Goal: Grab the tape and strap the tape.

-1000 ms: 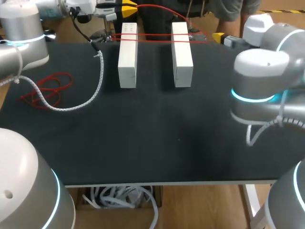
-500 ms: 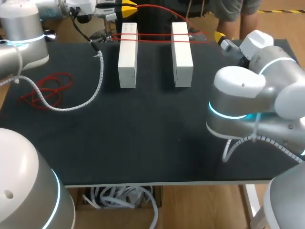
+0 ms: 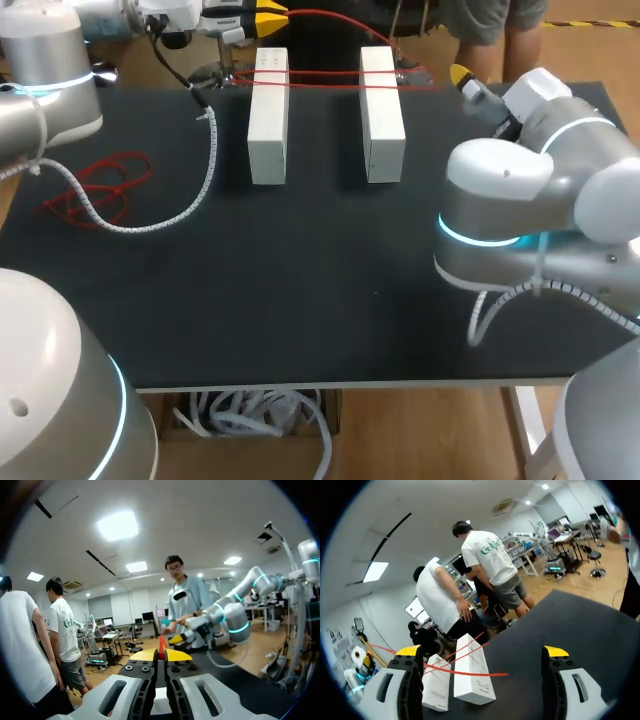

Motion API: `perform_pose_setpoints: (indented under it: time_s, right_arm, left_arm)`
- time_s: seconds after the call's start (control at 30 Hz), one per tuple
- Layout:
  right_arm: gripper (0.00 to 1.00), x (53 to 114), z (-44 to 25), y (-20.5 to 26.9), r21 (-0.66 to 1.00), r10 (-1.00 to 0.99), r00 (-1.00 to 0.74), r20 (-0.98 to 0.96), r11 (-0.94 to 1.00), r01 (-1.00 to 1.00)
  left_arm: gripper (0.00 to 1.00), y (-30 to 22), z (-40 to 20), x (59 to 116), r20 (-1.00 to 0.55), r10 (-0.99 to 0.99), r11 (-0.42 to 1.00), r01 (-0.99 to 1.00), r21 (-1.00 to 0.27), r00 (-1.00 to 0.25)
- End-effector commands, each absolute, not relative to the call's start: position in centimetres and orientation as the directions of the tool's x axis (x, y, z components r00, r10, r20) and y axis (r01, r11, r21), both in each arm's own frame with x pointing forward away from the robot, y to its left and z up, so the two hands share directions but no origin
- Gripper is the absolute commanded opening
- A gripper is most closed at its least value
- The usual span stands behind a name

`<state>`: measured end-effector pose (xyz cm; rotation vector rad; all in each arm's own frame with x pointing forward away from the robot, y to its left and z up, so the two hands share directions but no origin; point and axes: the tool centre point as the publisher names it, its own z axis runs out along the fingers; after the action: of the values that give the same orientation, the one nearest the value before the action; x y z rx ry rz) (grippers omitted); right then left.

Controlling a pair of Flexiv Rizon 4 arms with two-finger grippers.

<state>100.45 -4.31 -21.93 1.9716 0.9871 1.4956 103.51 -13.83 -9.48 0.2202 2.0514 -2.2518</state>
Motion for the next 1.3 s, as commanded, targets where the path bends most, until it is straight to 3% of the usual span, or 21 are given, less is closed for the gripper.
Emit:
perform_pose_setpoints:
  time_s: [0.03, 0.13, 0.67, 0.9, 1.3]
  right_arm:
    - [1.0, 98.8, -19.7, -4.6, 0.116, 0.373, 0.353, 0.858, -0.81, 0.575]
    - [1.0, 97.9, -18.9, -4.7, 0.097, 0.302, 0.26, 0.917, -0.802, 0.589]
    - [1.0, 97.9, -18.9, -4.7, 0.097, 0.302, 0.26, 0.917, -0.802, 0.589]
    - [1.0, 96.0, -18.3, -4.5, -0.12, 0.034, 0.392, 0.919, -0.925, 0.361]
    - [1.0, 95.1, -18.7, -3.3, -0.148, -0.106, 0.377, 0.92, -0.985, 0.085]
  left_arm:
    - [0.0, -13.8, -9.5, 103.4, -0.166, 0.031, -0.096, 0.163, -0.982, -0.986]
    - [0.0, -13.8, -9.5, 103.4, -0.166, 0.031, -0.096, 0.163, -0.982, -0.986]
    - [0.0, -13.8, -9.5, 103.4, -0.166, 0.031, -0.096, 0.163, -0.982, -0.986]
    - [0.0, -13.8, -9.5, 103.4, -0.166, 0.031, -0.096, 0.163, -0.982, -0.986]
    - [0.0, -13.8, -9.5, 103.4, -0.166, 0.031, -0.096, 0.163, -0.982, -0.986]
